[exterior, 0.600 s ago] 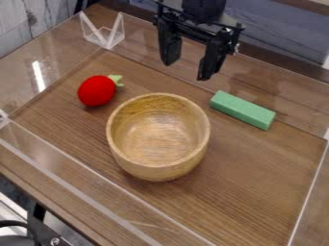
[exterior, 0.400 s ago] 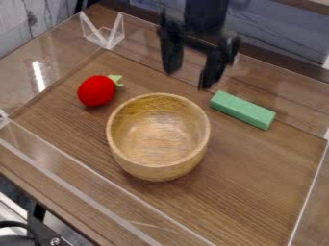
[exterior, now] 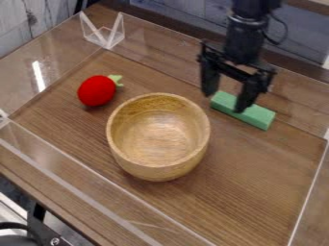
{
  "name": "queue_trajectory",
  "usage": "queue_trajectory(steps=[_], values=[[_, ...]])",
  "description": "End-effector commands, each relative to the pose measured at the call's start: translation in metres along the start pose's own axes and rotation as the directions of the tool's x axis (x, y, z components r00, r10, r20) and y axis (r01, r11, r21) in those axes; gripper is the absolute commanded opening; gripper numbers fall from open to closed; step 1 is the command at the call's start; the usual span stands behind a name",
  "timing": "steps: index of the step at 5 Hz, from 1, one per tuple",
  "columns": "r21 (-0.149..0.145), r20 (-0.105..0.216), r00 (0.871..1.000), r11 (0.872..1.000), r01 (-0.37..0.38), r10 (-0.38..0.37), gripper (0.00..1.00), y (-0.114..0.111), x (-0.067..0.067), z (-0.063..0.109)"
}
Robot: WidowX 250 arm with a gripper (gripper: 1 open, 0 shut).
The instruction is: Put the green block in the brown bowl
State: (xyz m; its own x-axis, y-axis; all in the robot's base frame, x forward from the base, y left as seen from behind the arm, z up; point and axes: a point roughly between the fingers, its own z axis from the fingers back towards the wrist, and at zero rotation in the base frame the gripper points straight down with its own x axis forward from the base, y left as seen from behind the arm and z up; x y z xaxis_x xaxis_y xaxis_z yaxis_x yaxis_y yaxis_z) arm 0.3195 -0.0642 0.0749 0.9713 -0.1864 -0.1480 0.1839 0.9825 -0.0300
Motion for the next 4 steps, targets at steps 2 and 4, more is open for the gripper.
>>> queue_trajectory(steps=[2, 4], values=[[-0.007, 0.035, 0.999, 1.000, 0.025, -0.025, 1.00, -0.015, 0.041, -0.008], [0.006, -0.006, 0.985, 0.985, 0.171, -0.171, 1.00, 0.001, 0.050, -0.015]])
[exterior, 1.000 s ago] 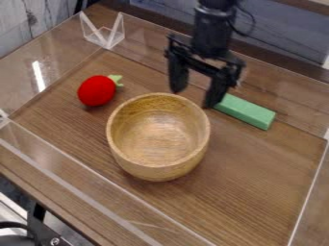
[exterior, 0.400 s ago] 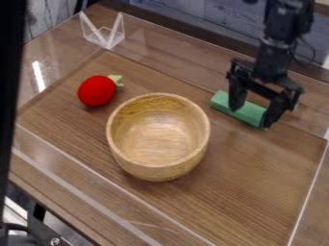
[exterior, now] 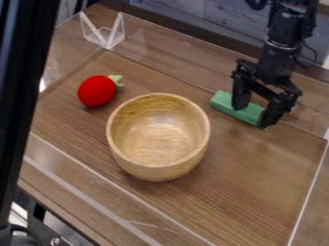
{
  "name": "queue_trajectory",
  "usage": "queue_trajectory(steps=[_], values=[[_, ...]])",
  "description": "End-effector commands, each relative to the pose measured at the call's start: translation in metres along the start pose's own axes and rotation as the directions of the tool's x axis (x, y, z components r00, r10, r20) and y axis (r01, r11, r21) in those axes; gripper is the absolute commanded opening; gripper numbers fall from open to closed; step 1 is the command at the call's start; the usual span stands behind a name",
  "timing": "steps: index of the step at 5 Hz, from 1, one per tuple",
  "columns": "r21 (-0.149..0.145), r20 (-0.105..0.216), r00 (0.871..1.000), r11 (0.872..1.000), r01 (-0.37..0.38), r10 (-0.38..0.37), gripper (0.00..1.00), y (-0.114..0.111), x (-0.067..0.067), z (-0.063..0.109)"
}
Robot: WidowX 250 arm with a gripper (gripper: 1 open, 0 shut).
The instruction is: Put the green block in the brown bowl
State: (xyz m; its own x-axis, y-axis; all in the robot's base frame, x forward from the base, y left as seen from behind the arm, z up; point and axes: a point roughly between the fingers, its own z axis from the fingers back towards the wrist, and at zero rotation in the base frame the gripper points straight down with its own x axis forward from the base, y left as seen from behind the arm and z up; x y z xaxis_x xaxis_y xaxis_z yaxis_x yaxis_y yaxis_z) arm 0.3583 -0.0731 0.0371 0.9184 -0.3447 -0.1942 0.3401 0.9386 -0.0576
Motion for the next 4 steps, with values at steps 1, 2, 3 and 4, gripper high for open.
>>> queue_trajectory(steps=[1, 2, 3, 4], values=[[0.015, 0.026, 0.997, 0.997, 0.071, -0.072, 1.00, 0.014, 0.006, 0.003], [0.014, 0.008, 0.993, 0.993, 0.114, -0.114, 1.00, 0.026, 0.007, -0.010], [0.013, -0.010, 0.984, 0.984, 0.178, -0.178, 1.00, 0.035, -0.001, -0.007], [0.007, -0.026, 0.973, 0.973, 0.232, -0.231, 1.00, 0.044, -0.009, -0.005]])
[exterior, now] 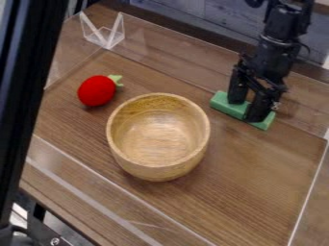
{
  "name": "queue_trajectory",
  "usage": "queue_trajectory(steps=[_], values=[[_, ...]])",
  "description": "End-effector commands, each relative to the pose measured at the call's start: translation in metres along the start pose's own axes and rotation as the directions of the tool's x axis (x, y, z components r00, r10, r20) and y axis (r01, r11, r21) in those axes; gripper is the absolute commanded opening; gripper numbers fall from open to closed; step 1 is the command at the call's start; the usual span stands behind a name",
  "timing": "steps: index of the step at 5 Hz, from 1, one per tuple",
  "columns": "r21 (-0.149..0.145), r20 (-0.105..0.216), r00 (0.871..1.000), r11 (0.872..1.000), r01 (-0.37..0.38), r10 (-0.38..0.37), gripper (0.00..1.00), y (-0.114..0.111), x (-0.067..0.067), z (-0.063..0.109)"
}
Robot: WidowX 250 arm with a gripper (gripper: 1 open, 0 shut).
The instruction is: Put the green block in the brown bowl
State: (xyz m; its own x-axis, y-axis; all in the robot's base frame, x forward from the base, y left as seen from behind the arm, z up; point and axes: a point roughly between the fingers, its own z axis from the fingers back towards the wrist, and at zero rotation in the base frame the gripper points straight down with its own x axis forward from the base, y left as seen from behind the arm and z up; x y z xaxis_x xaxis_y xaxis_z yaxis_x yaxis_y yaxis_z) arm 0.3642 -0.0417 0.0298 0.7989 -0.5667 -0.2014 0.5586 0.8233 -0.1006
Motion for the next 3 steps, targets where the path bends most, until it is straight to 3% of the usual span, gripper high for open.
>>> queue_trajectory(steps=[1, 2, 3], values=[[0.001, -0.008, 0.999, 0.999, 0.044, -0.044, 1.00, 0.0122, -0.0050, 0.0046], [0.000, -0.017, 0.994, 0.994, 0.106, -0.106, 1.00, 0.0106, -0.0015, 0.0078], [-0.009, -0.018, 0.992, 0.992, 0.124, -0.124, 1.00, 0.0122, -0.0030, 0.0065]])
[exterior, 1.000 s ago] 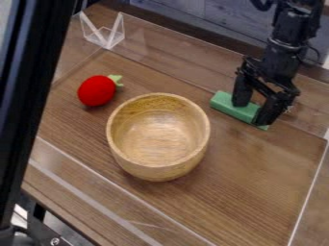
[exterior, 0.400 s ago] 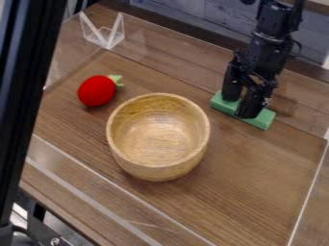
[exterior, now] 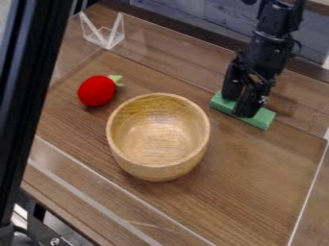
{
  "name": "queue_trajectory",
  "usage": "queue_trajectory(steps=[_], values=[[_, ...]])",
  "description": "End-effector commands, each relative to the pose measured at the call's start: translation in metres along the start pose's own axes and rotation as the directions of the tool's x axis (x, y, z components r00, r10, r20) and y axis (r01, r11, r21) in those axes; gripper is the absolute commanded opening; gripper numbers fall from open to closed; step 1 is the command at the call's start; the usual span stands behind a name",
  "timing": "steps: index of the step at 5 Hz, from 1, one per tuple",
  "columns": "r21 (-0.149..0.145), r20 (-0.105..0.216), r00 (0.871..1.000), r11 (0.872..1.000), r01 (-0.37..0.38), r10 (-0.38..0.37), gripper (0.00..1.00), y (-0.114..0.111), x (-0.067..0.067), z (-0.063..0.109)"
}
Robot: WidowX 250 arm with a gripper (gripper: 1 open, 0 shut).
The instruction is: Put the green block in the brown bowl
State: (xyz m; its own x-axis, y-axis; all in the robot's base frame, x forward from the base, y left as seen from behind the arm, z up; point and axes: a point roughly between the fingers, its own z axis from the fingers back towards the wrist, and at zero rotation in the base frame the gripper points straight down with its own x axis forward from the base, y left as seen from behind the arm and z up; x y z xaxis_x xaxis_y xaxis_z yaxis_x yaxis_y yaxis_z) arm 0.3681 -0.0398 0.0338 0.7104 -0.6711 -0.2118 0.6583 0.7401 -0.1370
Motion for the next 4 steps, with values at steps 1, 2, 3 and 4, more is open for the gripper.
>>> queue_trajectory(steps=[1, 2, 3, 4], values=[[-0.006, 0.007, 1.000, 1.000, 0.007, -0.007, 1.00, 0.010, -0.007, 0.000], [-0.015, 0.008, 1.000, 1.000, 0.016, -0.016, 1.00, 0.013, -0.009, -0.007], [-0.024, 0.008, 1.000, 0.999, 0.025, -0.025, 1.00, 0.017, -0.011, -0.015], [-0.033, 0.007, 0.999, 0.999, 0.035, -0.035, 1.00, 0.021, -0.012, -0.023]])
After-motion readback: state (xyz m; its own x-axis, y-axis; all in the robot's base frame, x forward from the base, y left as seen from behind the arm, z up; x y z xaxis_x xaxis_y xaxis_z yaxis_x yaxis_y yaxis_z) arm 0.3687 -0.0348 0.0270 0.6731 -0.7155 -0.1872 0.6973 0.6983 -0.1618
